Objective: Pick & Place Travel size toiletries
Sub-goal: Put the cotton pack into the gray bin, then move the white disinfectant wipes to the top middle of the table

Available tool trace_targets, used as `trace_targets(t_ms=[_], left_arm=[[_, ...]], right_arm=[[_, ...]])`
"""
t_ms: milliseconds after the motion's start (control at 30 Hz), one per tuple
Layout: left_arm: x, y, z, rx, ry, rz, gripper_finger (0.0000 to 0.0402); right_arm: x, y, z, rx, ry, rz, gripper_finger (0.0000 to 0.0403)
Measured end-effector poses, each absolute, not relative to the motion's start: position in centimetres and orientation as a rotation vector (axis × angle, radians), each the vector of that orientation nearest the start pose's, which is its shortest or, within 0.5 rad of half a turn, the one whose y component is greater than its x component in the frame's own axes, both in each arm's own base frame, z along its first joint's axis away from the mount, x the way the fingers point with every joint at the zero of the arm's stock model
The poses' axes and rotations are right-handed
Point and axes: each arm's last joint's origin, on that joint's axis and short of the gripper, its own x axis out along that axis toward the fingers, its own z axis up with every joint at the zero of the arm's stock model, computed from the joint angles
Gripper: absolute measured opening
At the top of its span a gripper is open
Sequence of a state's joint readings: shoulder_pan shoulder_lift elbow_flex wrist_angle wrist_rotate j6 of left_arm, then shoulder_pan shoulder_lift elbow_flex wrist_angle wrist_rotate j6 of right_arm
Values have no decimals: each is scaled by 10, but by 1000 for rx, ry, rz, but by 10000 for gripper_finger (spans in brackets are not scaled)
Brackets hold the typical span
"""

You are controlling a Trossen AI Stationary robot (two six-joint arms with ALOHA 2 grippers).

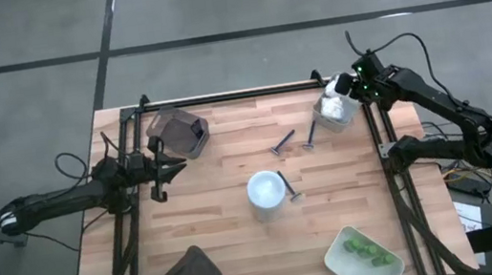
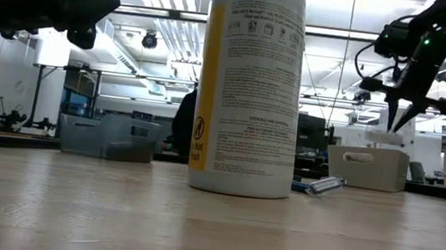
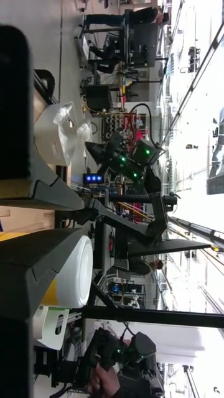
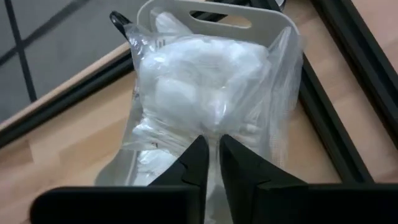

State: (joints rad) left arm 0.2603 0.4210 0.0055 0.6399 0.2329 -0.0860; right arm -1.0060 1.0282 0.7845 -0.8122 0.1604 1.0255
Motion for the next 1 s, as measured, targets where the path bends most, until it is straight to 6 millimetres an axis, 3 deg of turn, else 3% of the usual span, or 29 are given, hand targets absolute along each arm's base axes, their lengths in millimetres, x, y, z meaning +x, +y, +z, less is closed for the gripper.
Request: trace_targets(t_ms=[533,1000], left_arm=[[119,25,189,-30,-221,17,62],[119,25,189,-30,-220,17,62]], right_arm=[[98,-161,245,1213,435,-1443,180],[106,-152,255,1007,546,-1261,214]])
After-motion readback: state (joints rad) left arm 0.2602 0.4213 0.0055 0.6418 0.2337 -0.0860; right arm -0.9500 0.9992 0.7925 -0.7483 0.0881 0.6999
